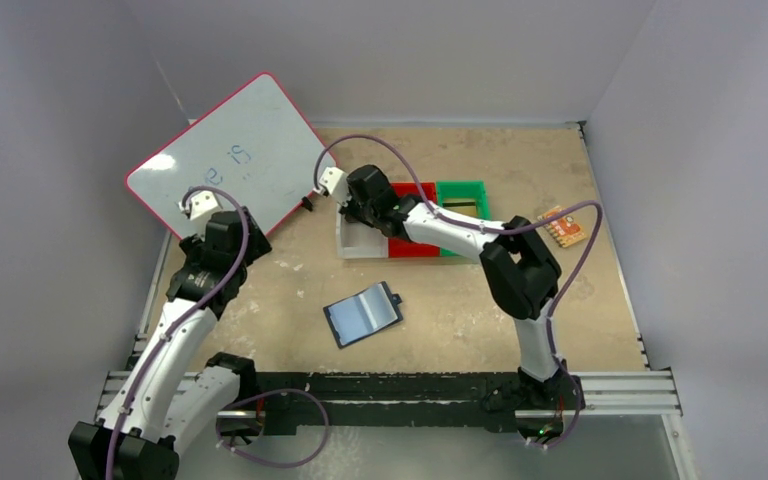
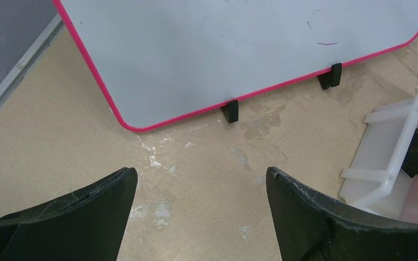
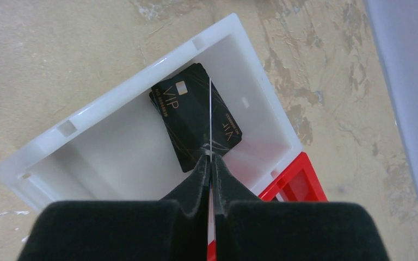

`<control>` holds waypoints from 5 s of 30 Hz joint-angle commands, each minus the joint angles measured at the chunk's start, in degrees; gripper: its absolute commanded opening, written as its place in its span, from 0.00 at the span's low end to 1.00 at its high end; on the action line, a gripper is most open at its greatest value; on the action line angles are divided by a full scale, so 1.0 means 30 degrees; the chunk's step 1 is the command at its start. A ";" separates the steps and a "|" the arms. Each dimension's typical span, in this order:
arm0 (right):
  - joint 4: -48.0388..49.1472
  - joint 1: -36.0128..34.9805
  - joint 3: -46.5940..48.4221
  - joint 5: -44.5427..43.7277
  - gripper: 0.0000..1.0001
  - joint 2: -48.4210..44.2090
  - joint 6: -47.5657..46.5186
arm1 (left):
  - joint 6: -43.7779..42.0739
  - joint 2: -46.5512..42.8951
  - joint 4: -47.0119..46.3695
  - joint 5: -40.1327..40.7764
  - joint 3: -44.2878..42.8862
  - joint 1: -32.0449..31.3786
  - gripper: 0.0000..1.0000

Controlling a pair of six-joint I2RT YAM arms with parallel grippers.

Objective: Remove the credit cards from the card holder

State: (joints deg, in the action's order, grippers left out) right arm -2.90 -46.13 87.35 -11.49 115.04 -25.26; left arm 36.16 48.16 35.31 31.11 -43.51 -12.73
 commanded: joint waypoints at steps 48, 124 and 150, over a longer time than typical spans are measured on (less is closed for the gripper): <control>0.0871 -0.0394 0.0355 -0.0199 0.16 0.1364 -0.5982 | -0.0160 -0.0505 0.0348 0.0688 -0.0584 0.0142 0.87; -0.7738 -0.0150 0.8747 -0.7009 0.00 0.7404 1.6598 | -0.0160 0.0026 0.0541 0.0681 -0.0628 0.0142 0.85; -0.3446 -0.4042 -0.2178 -0.4893 0.53 -0.4520 1.9472 | -0.0339 0.0326 0.0359 0.0232 -0.0644 0.0150 0.85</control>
State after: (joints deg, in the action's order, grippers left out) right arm -18.02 -53.74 90.17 -27.51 108.36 27.73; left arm 36.16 48.97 37.82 31.88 -43.51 -12.71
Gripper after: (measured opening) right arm 0.476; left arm 0.846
